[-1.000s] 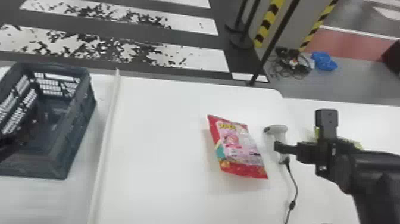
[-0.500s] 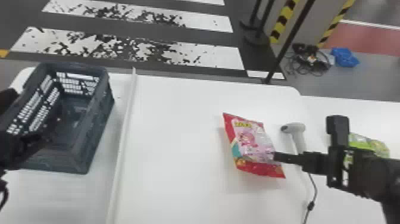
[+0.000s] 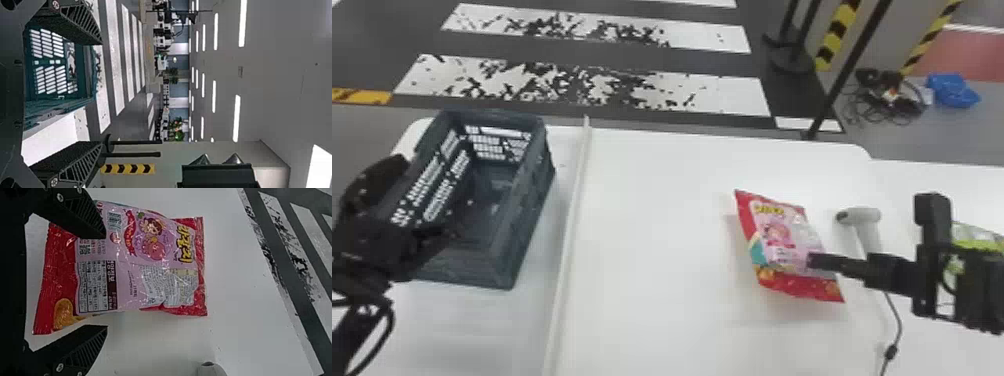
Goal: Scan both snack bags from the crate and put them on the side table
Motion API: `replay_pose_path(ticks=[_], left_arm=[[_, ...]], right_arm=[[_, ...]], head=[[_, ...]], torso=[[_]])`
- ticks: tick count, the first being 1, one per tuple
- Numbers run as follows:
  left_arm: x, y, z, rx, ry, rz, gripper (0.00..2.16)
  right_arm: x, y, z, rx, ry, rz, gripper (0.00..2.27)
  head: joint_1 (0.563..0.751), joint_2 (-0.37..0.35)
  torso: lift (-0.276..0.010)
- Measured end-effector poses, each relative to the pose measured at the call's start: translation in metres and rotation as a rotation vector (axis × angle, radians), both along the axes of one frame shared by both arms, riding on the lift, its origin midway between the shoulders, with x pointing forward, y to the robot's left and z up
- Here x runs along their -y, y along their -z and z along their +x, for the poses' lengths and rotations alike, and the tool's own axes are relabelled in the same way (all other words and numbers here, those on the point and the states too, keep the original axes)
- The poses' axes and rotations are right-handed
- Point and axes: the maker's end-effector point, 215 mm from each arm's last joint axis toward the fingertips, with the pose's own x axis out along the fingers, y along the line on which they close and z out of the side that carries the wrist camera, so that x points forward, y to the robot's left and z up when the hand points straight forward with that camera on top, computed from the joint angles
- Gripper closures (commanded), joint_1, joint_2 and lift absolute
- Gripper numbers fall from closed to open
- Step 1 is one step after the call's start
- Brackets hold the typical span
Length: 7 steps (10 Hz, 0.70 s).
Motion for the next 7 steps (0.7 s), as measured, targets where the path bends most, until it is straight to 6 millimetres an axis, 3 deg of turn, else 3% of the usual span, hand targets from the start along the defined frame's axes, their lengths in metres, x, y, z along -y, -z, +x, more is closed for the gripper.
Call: replay_pose_path(ticks=[4,6,7], left_arm=[[0.0,0.001,0.0,-0.001,0.0,0.0,0.09],[0.0,0.001,0.0,-0.001,0.0,-0.001,0.09],[0.0,0.001,0.0,-0.001,-0.001,-0.001,0.09]], right_arm=[[0.007,0.022,0.003,-0.061,-0.023,-0.019,0.15],[0.001,0.03,0.0,-0.096,-0.042,0.013,0.88],[-0.001,0.032,-0.001,-0.113,-0.049,0.041,1.5]], head=[[0.695,-0.103],[0.695,-0.097],[0.695,-0.094]], torso=[[-0.087],[-0.087],[-0.087]])
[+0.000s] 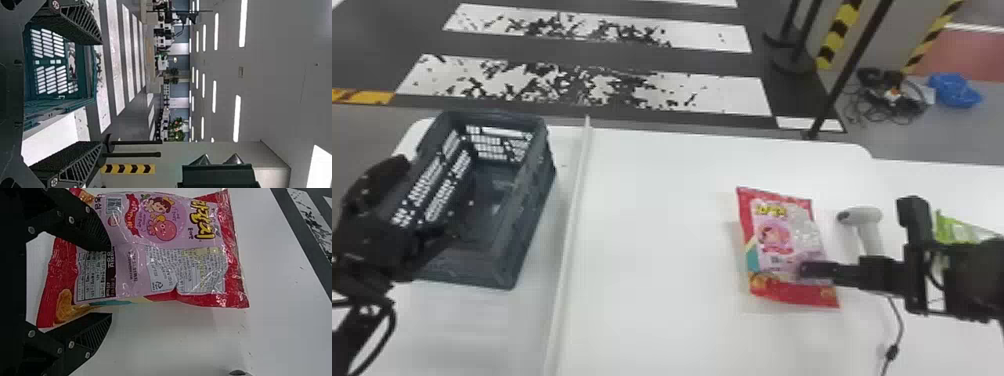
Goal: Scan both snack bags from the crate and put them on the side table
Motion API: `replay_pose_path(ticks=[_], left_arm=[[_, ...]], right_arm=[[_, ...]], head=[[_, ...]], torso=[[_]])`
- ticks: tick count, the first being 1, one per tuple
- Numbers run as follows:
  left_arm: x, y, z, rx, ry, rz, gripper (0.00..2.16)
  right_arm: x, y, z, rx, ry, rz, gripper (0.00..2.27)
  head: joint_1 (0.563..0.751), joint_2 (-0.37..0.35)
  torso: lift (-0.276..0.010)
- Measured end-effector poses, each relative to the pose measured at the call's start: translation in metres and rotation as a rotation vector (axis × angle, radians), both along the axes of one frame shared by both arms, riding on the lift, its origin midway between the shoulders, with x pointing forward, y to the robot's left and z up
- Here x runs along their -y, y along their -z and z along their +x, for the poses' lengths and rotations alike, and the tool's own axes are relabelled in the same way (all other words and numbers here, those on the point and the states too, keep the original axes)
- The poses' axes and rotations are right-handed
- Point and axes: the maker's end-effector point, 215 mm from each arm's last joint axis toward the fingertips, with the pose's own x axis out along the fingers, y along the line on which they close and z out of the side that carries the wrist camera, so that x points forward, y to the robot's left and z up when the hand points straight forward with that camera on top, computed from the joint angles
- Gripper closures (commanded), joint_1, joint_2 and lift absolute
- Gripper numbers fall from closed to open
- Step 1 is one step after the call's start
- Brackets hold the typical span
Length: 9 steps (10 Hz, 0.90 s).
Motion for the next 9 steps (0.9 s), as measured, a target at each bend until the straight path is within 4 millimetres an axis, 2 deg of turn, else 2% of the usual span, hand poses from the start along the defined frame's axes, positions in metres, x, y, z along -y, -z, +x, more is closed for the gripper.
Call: replay_pose_path(ticks=[1,3,4,7,8,9], left_arm=[[0.0,0.0,0.0,0.0,0.0,0.0,0.09],[0.0,0.0,0.0,0.0,-0.001,0.0,0.09],[-0.001,0.0,0.0,0.0,-0.002,0.0,0.09],[-0.002,0.0,0.0,-0.001,-0.005,-0.001,0.09],[-0.002,0.0,0.0,0.0,-0.004,-0.001,0.09],[-0.002,0.0,0.0,0.0,-0.004,0.0,0.09]], right_arm=[[0.0,0.002,-0.001,-0.019,-0.003,0.022,2.25],[0.003,0.004,-0.001,-0.03,-0.011,0.009,2.25],[0.005,-0.004,0.0,-0.009,-0.009,0.01,2.25],[-0.001,-0.053,0.007,0.094,0.026,0.158,2.25],[0.001,-0.069,0.011,0.135,0.053,0.221,2.25],[0.013,-0.088,0.02,0.195,0.101,0.261,2.25]], head=[[0.695,-0.091],[0.695,-0.095],[0.695,-0.097],[0.695,-0.088],[0.695,-0.088],[0.695,-0.098]], torso=[[-0.087],[-0.087],[-0.087],[-0.087],[-0.087],[-0.087]])
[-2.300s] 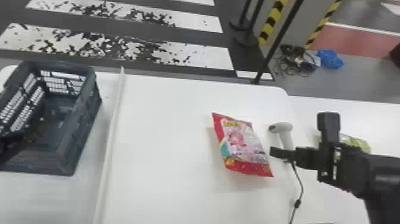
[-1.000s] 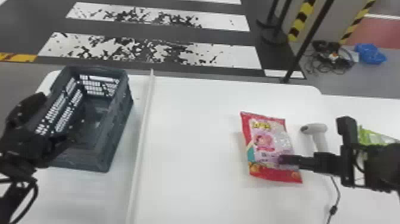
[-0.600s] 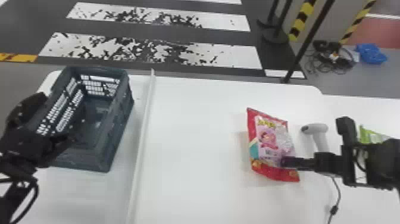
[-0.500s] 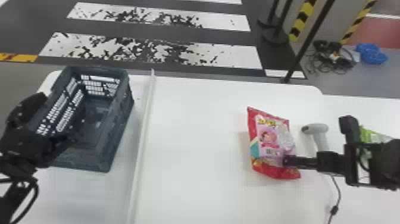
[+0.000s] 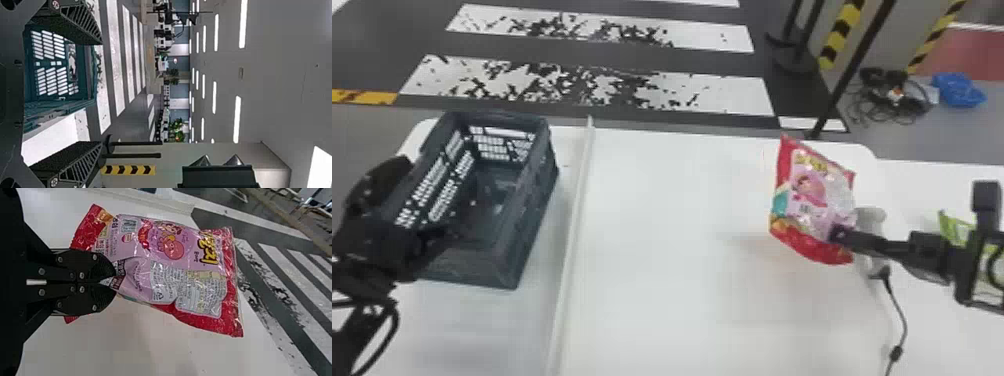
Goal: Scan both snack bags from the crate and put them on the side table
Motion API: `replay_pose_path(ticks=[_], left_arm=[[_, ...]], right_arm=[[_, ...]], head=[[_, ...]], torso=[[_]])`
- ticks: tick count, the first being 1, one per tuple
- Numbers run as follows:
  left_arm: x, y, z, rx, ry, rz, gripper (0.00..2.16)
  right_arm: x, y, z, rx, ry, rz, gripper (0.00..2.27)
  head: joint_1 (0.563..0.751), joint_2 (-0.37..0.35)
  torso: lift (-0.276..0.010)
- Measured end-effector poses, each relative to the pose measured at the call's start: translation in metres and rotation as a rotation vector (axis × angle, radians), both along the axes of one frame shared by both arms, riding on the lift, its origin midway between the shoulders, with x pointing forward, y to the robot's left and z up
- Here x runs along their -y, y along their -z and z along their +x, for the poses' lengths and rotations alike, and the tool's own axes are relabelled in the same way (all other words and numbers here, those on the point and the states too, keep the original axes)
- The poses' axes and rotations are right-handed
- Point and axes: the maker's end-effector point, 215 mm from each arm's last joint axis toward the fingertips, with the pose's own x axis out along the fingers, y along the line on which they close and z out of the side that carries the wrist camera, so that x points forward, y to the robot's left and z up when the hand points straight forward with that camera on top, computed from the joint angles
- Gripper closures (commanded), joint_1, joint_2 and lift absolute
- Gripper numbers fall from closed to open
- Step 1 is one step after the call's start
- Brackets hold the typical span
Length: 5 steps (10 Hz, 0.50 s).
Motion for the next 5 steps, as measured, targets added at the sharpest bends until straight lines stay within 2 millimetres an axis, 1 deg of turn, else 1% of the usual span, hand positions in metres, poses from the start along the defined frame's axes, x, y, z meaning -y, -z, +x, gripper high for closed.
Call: replay_pose_path(ticks=[1,2,3,4,5], left_arm=[[-0.001,-0.001,0.0,0.001,-0.001,0.001,0.09],[-0.001,-0.001,-0.001,0.002,-0.001,0.002,0.09],[-0.001,-0.001,-0.001,0.002,-0.002,0.002,0.09],[-0.001,-0.001,-0.001,0.003,-0.002,0.002,0.09],[-0.001,-0.002,-0.001,0.004,-0.001,0.001,0.09]], right_arm=[[0.029,-0.015,0.014,0.063,0.087,-0.025,2.25],[0.065,-0.029,0.028,0.126,0.188,-0.072,2.25],[0.103,-0.038,0.035,0.165,0.288,-0.118,2.25],[0.14,-0.041,0.036,0.184,0.382,-0.166,2.25],[0.179,-0.038,0.033,0.19,0.483,-0.223,2.25]], head=[[0.695,-0.13],[0.695,-0.175],[0.695,-0.223],[0.695,-0.249],[0.695,-0.293]], torso=[[-0.087],[-0.087],[-0.087],[-0.087],[-0.087]])
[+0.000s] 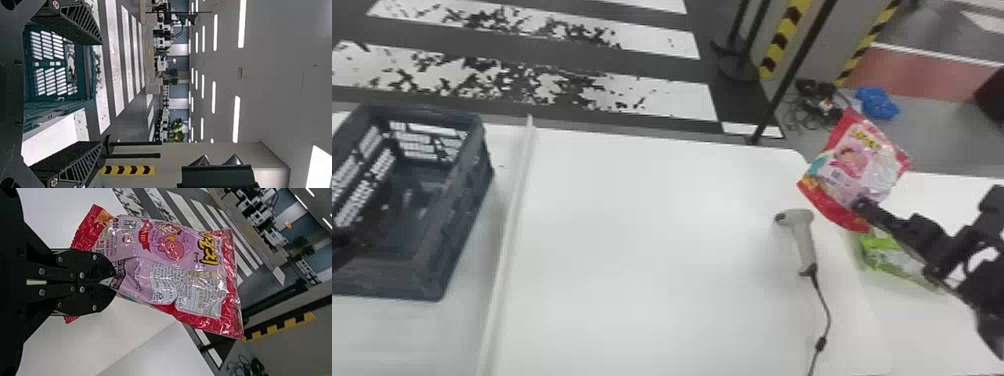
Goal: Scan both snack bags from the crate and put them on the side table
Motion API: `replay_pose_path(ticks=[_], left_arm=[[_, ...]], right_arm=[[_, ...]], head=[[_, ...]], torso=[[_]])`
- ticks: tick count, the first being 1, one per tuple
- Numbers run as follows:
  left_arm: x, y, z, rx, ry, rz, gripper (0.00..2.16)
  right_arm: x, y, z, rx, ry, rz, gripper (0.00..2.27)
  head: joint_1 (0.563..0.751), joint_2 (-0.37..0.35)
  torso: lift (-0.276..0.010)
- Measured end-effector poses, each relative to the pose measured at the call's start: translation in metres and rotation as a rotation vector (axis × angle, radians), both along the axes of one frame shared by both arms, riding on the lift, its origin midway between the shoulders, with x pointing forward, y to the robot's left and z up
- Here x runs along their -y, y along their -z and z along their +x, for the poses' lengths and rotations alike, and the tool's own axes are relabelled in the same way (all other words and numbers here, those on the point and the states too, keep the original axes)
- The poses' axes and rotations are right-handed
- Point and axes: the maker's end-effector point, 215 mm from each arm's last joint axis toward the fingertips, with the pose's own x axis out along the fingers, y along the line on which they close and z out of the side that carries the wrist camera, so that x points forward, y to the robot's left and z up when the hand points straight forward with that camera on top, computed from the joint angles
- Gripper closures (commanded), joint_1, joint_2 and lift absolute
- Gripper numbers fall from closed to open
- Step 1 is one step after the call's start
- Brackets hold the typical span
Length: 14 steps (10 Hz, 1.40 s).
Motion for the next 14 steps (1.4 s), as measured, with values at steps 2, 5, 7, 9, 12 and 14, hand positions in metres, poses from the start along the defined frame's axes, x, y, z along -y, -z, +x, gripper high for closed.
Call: replay_pose_path(ticks=[2,5,7,9,12,14], left_arm=[[0.0,0.0,0.0,0.0,0.002,0.003,0.09],[0.0,-0.001,0.0,0.0,0.003,0.004,0.09],[0.0,-0.002,0.0,0.002,0.004,0.004,0.09],[-0.001,-0.003,0.0,0.004,0.002,0.003,0.09],[-0.002,-0.006,0.0,0.008,-0.001,0.001,0.09],[-0.002,-0.009,0.0,0.015,-0.011,-0.005,0.09]], right_arm=[[0.074,0.014,-0.016,-0.021,0.209,-0.099,2.25],[0.136,0.047,-0.039,-0.102,0.396,-0.175,1.91],[0.153,0.064,-0.042,-0.146,0.455,-0.213,0.0],[0.162,0.07,-0.038,-0.147,0.481,-0.248,0.04],[0.165,0.025,-0.024,0.013,0.503,-0.357,0.06],[0.136,-0.021,-0.007,0.15,0.463,-0.45,0.04]], head=[[0.695,-0.35],[0.695,-0.35],[0.695,-0.35],[0.695,-0.35],[0.695,-0.35],[0.695,-0.35]], torso=[[-0.087],[-0.087],[-0.087],[-0.087],[-0.087],[-0.087]])
